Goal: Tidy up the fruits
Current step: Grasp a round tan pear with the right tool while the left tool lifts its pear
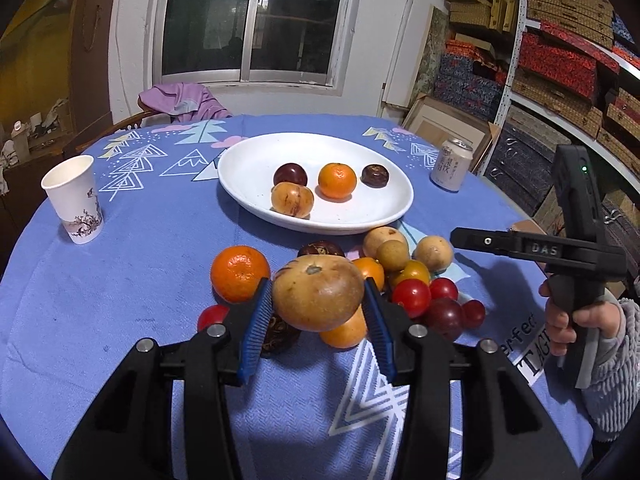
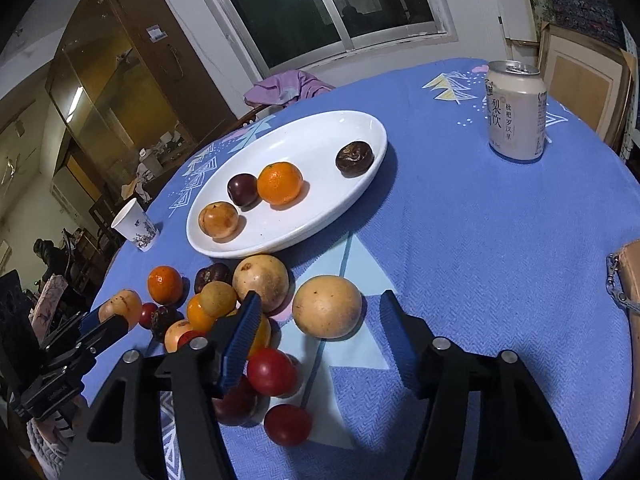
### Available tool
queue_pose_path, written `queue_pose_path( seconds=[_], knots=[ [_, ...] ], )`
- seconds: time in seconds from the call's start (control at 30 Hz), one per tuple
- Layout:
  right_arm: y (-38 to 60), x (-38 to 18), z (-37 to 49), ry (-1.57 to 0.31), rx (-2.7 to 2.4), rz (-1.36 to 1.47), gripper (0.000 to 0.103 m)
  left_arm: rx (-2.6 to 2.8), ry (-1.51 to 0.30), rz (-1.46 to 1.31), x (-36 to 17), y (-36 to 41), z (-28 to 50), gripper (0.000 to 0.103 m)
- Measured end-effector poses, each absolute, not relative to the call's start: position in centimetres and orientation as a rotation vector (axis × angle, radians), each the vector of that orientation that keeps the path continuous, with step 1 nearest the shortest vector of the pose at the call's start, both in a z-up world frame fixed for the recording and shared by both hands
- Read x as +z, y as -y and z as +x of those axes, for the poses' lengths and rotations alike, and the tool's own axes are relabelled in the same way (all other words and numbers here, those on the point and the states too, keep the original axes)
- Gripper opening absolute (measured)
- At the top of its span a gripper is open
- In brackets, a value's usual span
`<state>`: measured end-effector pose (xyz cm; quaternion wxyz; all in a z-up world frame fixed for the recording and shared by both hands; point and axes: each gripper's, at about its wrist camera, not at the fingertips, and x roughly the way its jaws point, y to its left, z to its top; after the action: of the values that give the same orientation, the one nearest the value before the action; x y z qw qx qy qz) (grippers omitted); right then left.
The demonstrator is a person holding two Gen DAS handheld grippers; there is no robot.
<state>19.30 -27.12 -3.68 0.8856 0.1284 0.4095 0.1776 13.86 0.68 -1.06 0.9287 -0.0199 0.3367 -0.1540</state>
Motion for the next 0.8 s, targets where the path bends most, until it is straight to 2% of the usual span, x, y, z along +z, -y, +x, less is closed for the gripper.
queue_pose_path(
  seconds=[0.27, 0.57, 0.7, 0.8],
  knots=[
    [24.6, -4.1, 19.1, -0.833, 0.314, 0.065, 0.056, -0.315, -0.699, -0.051, -1.3, -0.8, 14.0, 0.045],
    [23.4, -5.3, 19.9, -0.865, 0.305, 0.003, 0.055, -0.307, -0.705, -0.042, -1.5, -0.6, 14.0, 0.045],
    [23.4, -5.4, 20.0, -0.871, 0.299, 0.004, 0.046, -0.297, -0.714, -0.044, -1.7, -0.7, 14.3, 0.045],
    [23.6, -5.4, 20.0, -0.871, 0.299, 0.012, 0.045, -0.290, -0.723, -0.043, -2.0, -0.7, 14.6, 0.045]
  ],
)
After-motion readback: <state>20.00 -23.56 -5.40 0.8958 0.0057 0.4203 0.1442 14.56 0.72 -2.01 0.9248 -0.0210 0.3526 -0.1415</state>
